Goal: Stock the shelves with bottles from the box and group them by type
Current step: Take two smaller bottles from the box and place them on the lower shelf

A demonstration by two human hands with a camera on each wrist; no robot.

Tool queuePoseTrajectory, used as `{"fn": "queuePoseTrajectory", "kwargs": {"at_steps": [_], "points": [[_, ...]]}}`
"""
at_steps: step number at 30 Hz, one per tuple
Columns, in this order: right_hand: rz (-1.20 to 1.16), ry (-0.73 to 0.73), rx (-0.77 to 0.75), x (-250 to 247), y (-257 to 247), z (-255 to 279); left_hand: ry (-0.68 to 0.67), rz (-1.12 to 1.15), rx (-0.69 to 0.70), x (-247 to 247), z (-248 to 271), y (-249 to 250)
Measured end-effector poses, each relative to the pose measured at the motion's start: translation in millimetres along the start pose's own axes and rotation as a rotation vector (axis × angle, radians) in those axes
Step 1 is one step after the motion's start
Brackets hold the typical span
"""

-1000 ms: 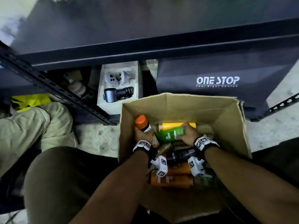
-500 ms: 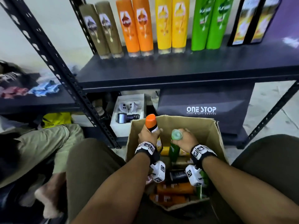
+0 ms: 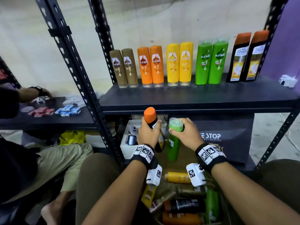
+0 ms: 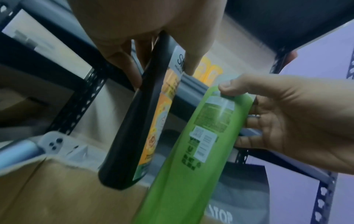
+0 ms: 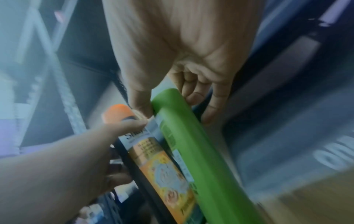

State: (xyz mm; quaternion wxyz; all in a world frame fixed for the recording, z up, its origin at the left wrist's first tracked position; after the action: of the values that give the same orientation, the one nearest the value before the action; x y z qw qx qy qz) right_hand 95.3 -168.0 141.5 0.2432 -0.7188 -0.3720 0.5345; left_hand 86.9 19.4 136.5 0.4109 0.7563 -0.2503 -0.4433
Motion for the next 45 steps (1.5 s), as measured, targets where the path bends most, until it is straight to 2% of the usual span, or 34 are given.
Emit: {"fn": "queuePoseTrajectory", "kwargs": {"at_steps": [13,21,35,45], "points": [[-0.113,0.169,-0.386,-50,-129,-61,0.173,-0.071,0.201,-92,-69,73],[-0.117,0.234,-0.471,-53,-190,-113,0.267,-0.057,0.238,-138,-126,104],[-0.127,0.214,-0.447,-7,-198,-168,0.302,-0.082,0.197,-145,-173,82],[-0.179,0.276,-0.469,18,-187,-165,0.254,-0.071,0.167,-109,-173,41]]}}
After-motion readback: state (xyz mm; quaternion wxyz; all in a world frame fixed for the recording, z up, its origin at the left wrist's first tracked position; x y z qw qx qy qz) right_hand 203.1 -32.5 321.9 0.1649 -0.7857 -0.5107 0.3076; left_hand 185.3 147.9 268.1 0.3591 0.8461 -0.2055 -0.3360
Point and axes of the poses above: each hand's wrist, its own z-axis away from the middle knuckle, its own x-axis out of the palm, y = z × x, the point moved 3 cm from there along -z, towards the middle knuckle
